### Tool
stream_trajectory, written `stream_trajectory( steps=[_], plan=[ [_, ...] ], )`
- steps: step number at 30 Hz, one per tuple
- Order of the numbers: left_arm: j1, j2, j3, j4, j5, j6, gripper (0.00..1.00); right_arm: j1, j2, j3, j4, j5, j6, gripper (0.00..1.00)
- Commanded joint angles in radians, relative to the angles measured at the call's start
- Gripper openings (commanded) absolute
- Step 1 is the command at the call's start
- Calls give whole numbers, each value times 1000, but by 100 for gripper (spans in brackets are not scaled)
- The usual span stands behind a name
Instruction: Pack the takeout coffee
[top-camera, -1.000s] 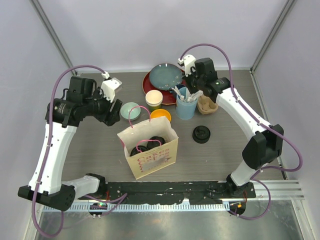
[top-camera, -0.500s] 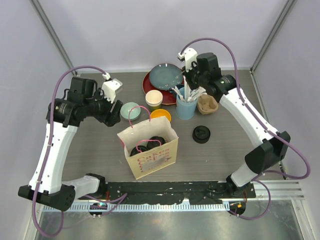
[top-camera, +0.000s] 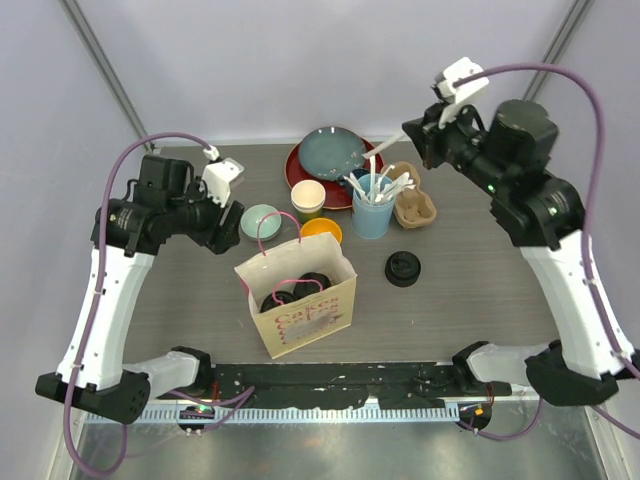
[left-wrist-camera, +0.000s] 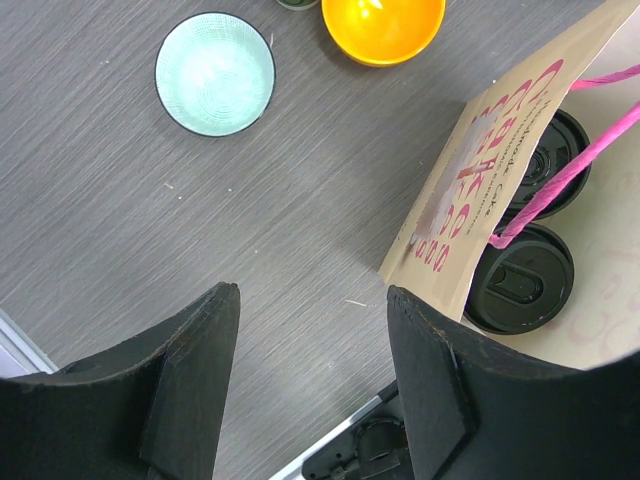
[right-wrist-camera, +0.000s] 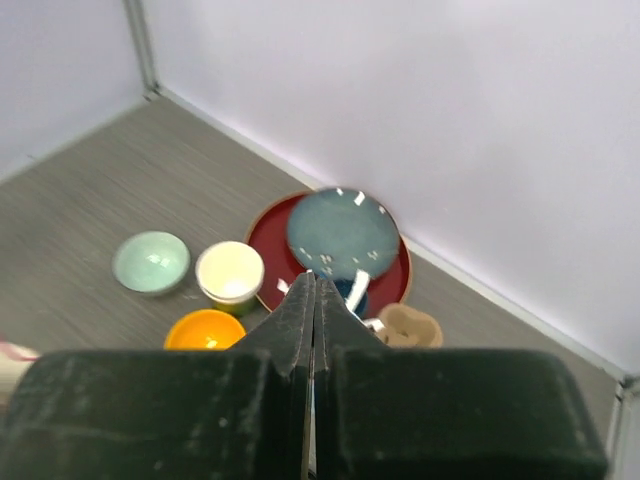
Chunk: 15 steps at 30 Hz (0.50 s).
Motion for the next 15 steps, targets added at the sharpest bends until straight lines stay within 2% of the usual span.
stream_trajectory(
  steps=[1, 5, 7, 8, 10, 11, 15],
  plan=[
    [3, -32, 4, 20, -14, 1, 64, 5, -119, 10, 63, -202, 97, 1],
    [3, -38, -2, 17, -37, 0, 64, 5, -186, 2, 96, -369, 163, 1],
    [3, -45, -3, 15, -49, 0, 64, 5, -182, 51, 26, -452, 196, 1],
    [3, -48, -6, 15, -47, -3, 64, 5, -168, 78, -19, -558, 206, 1],
    [3, -55, -11, 18, -47, -5, 64, 5, -145, 118, -116, -654, 235, 1],
    [5, -57, -19, 21, -44, -8, 64, 5, -151, 109, -124, -721, 256, 1],
    [5, -66, -37, 32, -40, -11, 64, 5, -209, -27, -104, -777, 276, 1]
  ],
)
